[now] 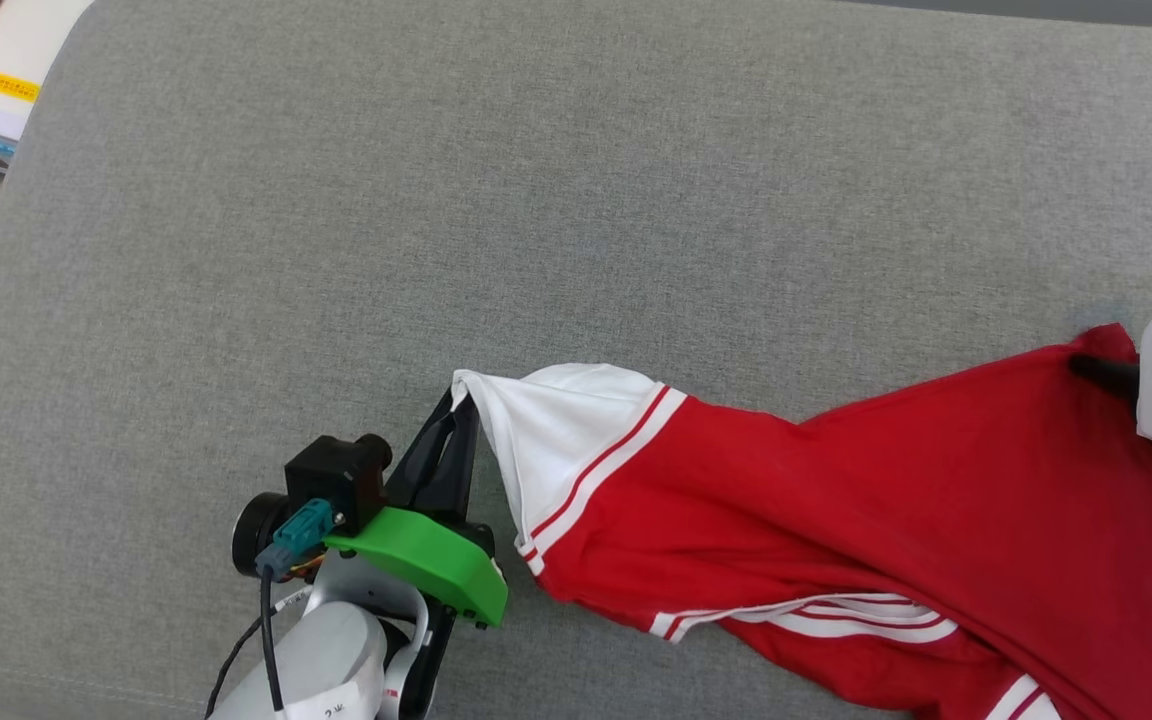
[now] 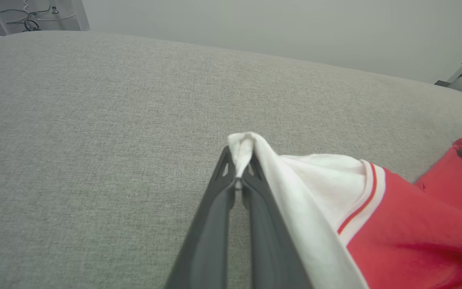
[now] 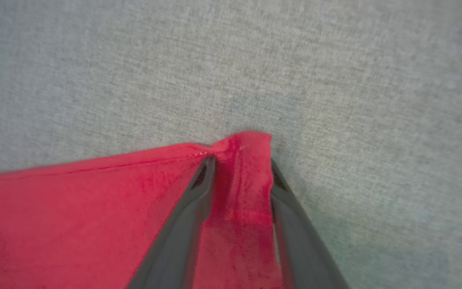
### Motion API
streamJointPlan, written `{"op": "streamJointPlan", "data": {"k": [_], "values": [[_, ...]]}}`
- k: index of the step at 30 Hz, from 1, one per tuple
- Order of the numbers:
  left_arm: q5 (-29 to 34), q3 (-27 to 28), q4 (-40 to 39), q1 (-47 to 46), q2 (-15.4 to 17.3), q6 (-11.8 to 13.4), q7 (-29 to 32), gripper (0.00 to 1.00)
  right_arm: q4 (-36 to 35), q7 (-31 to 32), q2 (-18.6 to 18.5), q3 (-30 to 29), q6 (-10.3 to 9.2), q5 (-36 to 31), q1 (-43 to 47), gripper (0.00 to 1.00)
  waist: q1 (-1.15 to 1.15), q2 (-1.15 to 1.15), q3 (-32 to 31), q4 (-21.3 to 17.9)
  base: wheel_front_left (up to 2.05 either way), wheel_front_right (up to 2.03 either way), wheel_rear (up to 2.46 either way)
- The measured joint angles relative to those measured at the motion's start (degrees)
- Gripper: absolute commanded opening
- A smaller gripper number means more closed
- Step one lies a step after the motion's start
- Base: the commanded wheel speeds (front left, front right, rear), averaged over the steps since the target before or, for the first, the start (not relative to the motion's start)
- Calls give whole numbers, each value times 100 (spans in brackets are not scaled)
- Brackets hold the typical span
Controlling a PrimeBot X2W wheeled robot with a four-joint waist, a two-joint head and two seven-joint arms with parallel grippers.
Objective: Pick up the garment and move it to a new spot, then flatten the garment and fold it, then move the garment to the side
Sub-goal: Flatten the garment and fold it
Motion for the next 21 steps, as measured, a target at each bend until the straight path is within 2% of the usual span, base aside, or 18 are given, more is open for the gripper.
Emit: {"op": "streamJointPlan", "data": {"k": [6, 10, 17, 21], "values": [[-20, 70, 53, 4, 27, -1, -18, 0, -20, -40, -32, 242, -4, 198, -55, 0, 0, 0, -143, -79, 0, 0, 0], [-141, 191, 56, 7, 170, 0, -16, 0, -10, -393, 22, 232, -3, 310, -71, 0, 0, 0, -315, -157, 0, 0, 0], [-176, 490, 7, -268, 534, -27, 71, 0, 245, -1145, 49, 82, 3, -303, -418, 0, 0, 0, -650, -357, 0, 0, 0], [-279, 630, 71, -838, 643, -302, 219, 0, 448, -1503, 294, -76, 4, -671, -706, 0, 1, 0, -804, -531, 0, 0, 0]]}}
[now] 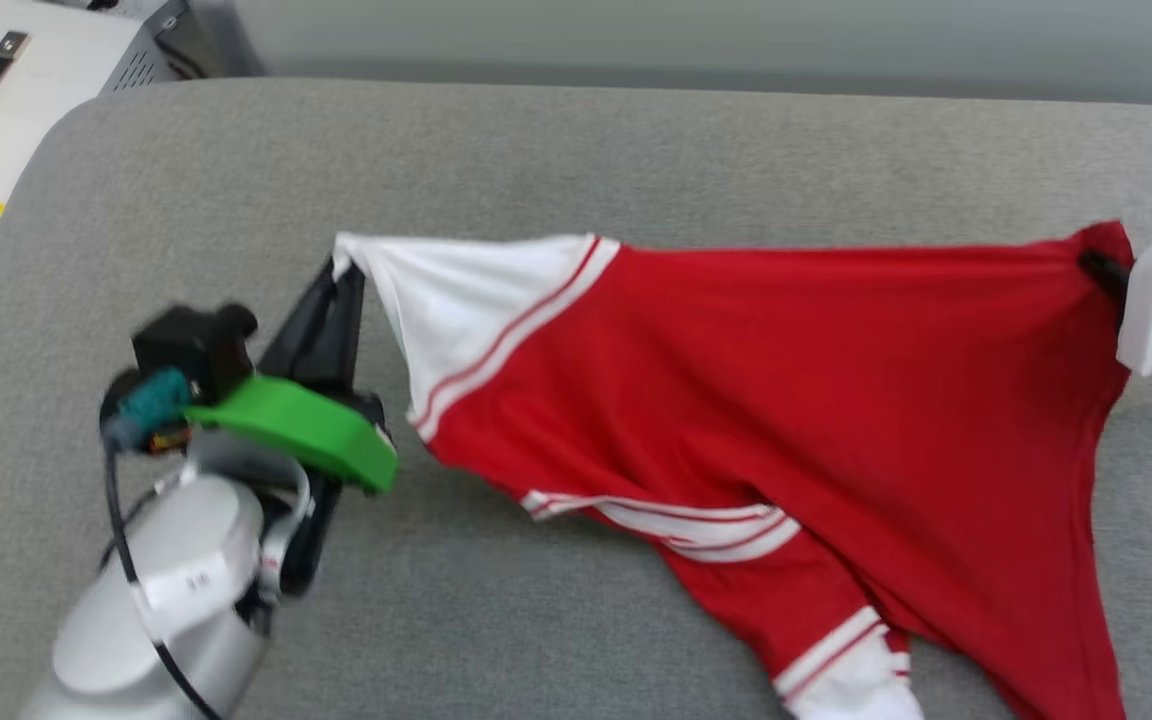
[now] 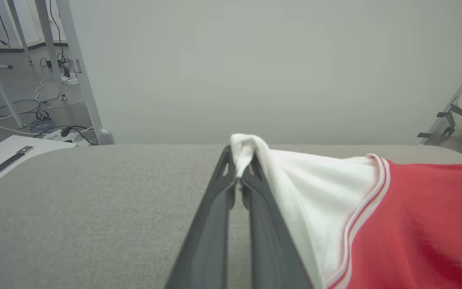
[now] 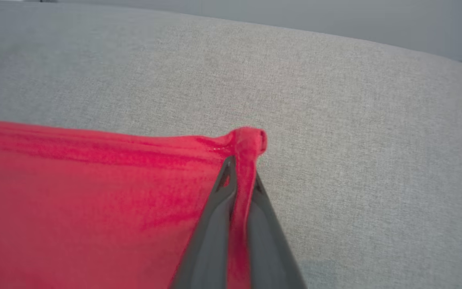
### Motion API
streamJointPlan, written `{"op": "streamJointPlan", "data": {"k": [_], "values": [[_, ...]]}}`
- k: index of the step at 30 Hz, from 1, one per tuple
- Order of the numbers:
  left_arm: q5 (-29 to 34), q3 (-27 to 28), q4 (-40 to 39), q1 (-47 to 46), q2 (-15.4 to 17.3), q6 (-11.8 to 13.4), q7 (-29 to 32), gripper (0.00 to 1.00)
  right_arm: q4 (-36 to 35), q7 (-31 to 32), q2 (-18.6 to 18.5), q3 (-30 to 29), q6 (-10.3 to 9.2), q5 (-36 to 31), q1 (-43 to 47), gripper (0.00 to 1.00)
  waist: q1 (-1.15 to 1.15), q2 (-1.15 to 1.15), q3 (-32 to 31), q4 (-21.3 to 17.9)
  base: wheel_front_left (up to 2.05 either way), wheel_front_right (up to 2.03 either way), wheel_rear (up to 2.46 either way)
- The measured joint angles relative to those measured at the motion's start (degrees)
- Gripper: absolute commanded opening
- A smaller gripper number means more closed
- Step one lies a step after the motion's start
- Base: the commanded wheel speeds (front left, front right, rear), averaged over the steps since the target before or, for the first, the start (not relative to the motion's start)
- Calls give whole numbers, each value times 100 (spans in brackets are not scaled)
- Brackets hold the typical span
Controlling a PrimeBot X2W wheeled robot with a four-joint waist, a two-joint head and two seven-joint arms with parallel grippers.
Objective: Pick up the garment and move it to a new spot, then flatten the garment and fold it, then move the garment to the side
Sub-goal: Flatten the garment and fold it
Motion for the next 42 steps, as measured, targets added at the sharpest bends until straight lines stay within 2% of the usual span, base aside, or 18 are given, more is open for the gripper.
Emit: {"op": "streamJointPlan", "data": {"k": [6, 11, 18, 25, 35, 42], "values": [[-91, 123, 563, -1183, 60, -323, 388, 0, 307, -424, 307, -254, 0, -456, -584, 0, 0, 0, -115, -270, 0, 0, 0], [-124, 235, 1416, -2618, 22, -530, 624, 0, 554, -764, 397, -583, 7, -813, -1383, 0, 0, 0, -20, -405, 0, 0, 0], [158, 267, 2479, -4510, -44, -593, 705, 0, 814, -1282, 543, -1034, 27, -1365, -2664, 0, 0, 0, 375, -469, 0, 0, 0], [464, 302, 3196, -6118, -70, -591, 649, 0, 1090, -1719, 635, -1466, 54, -1885, -4071, 0, 0, 0, 925, -533, 0, 0, 0], [498, 404, 3987, -7189, -178, -577, 409, 0, 1644, -2436, 1038, -1717, 51, -2290, -5293, 0, 1, 0, 1812, -563, 0, 0, 0], [412, 483, 4592, -7306, -407, -609, 85, 0, 2081, -2776, 1462, -1474, 44, -2329, -5465, 0, 0, 0, 2335, -527, 0, 0, 0]]}}
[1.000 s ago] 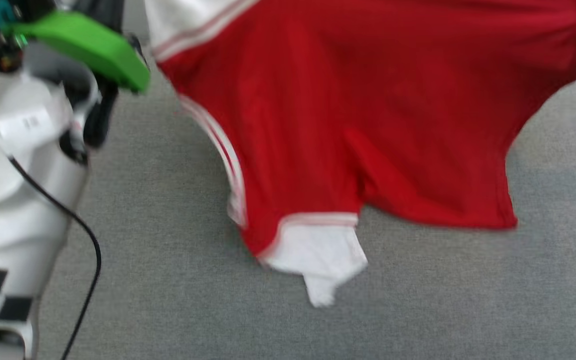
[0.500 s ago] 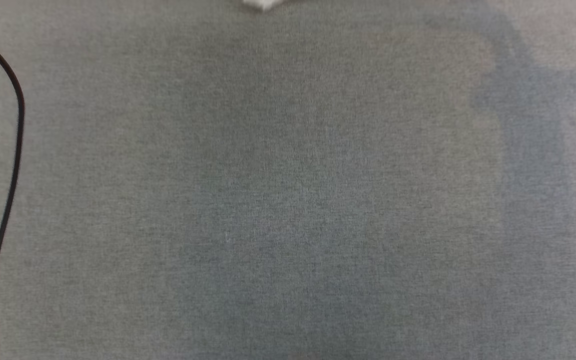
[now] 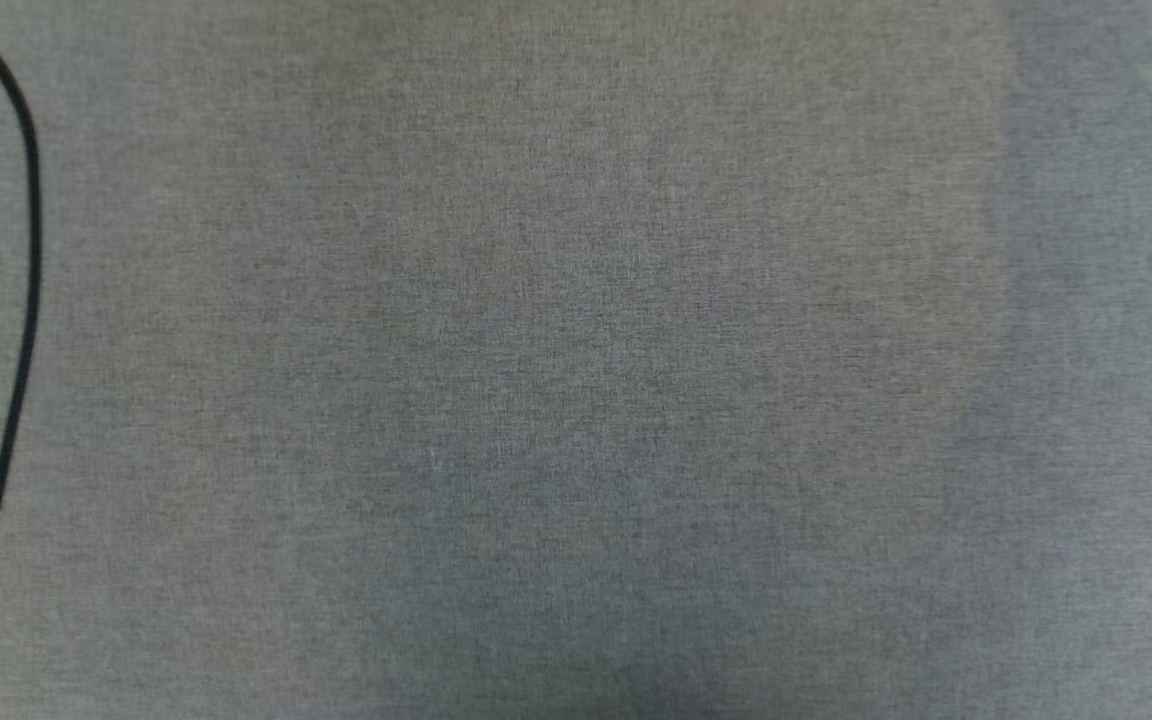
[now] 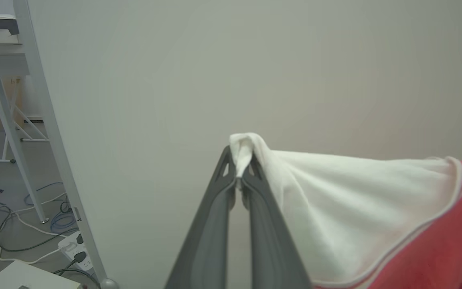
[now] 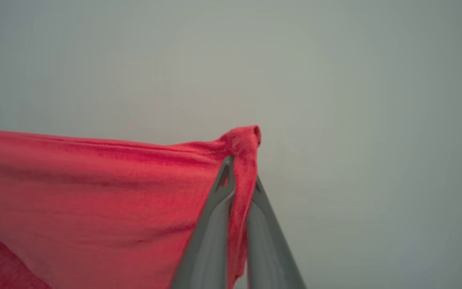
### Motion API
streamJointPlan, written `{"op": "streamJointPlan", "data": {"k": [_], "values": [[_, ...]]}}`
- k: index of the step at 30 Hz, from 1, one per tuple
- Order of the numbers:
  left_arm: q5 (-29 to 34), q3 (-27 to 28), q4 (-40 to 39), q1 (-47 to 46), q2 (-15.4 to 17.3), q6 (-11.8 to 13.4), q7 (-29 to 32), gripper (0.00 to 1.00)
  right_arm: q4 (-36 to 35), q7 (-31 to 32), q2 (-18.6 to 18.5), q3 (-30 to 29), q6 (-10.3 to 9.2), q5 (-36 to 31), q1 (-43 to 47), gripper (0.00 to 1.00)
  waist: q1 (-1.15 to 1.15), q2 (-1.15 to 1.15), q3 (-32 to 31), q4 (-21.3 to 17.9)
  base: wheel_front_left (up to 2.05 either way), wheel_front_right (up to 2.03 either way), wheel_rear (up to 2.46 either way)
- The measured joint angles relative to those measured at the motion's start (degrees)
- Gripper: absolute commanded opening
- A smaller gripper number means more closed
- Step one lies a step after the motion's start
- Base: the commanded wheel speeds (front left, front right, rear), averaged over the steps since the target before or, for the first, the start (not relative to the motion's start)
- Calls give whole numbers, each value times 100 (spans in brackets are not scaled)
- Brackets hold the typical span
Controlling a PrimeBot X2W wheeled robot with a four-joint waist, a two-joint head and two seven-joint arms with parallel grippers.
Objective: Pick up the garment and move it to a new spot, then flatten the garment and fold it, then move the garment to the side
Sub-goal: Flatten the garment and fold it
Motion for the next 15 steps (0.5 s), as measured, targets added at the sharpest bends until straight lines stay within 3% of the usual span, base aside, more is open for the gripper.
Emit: {"op": "streamJointPlan", "data": {"k": [8, 15], "values": [[-320, 77, 715, 442, -350, -430, -280, 0, 198, -135, 223, 559, -2, 272, 393, 0, 0, 0, 226, 97, 0, 0, 0], [-503, 130, 1056, 1547, -531, -831, -455, 0, 43, -274, 191, 1226, -2, 868, 1660, 0, 0, 0, 0, 115, 0, 0, 0]]}}
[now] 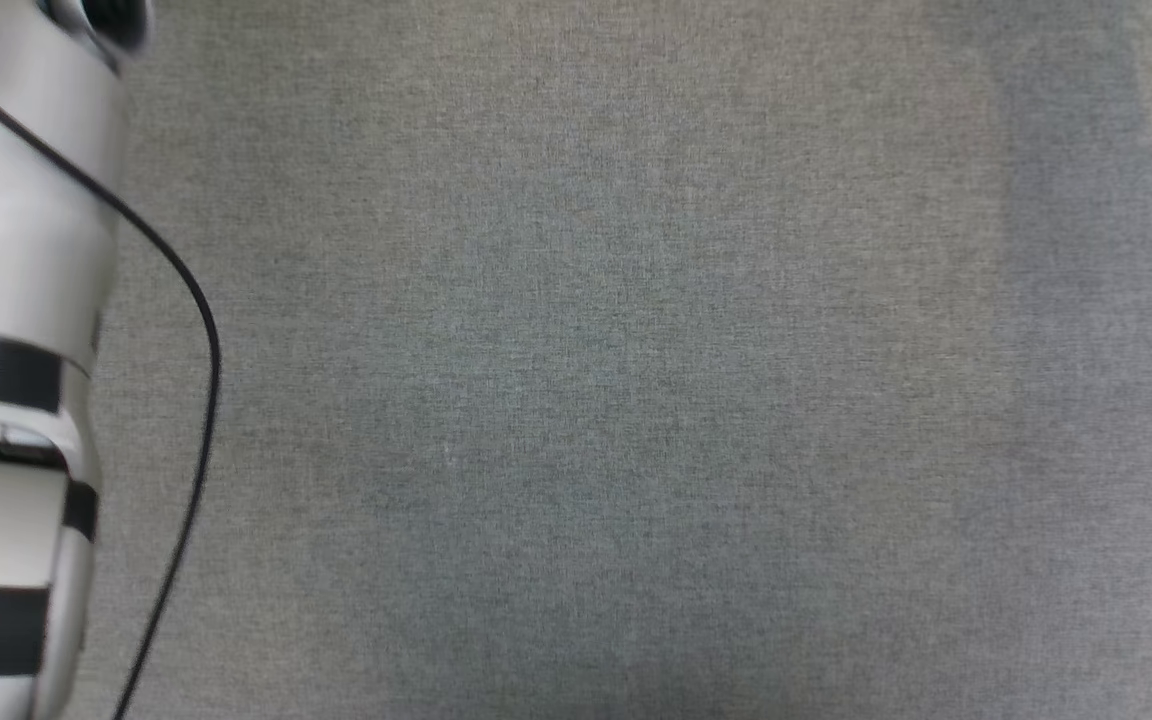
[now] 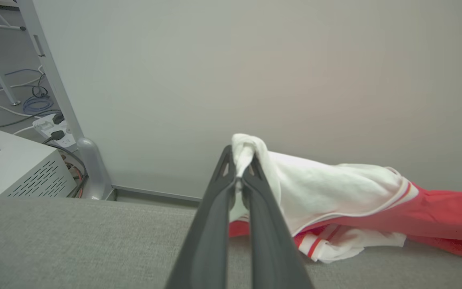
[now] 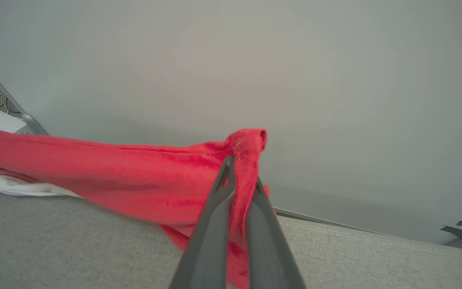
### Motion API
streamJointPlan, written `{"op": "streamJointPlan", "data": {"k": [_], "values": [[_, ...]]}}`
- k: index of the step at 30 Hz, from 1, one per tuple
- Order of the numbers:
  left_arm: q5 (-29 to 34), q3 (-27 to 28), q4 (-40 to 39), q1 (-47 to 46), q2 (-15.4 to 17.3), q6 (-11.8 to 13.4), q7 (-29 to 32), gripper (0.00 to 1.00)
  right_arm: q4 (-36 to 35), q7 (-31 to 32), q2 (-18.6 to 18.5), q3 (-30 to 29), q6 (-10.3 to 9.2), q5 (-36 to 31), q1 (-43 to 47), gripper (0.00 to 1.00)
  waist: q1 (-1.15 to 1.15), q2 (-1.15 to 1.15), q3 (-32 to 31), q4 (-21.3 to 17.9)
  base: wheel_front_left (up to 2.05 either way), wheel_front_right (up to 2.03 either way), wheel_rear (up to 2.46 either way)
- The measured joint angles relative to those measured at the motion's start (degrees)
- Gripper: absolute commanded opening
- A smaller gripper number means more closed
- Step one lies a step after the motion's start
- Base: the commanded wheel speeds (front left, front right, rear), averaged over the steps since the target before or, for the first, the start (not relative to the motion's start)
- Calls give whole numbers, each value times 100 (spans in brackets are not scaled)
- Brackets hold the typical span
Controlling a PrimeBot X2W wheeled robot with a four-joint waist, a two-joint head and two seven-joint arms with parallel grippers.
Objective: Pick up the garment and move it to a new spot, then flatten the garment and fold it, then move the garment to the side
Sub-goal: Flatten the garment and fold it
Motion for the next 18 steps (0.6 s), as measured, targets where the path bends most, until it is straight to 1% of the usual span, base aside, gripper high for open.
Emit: {"op": "streamJointPlan", "data": {"k": [4, 6, 12, 18], "values": [[-187, 67, -54, 867, -30, -132, -44, 0, -253, -134, -121, 376, 0, 405, 982, 0, 0, 0, -248, 1, 0, 0, 0], [-193, 120, -257, 1320, -11, -160, -45, 0, -424, -223, -234, 537, 0, 571, 1443, 0, 0, 0, -386, 3, 0, 0, 0], [-116, 337, -1038, 2983, 70, -175, -48, 0, -931, -449, -586, 853, 0, 1044, 2730, 0, -1, 0, -902, 0, 0, 0, 0], [-76, 457, -1740, 4425, 93, -127, -49, 0, -1354, -510, -858, 940, 1, 1248, 3750, 0, -2, 0, -1479, 7, 0, 0, 0]]}}
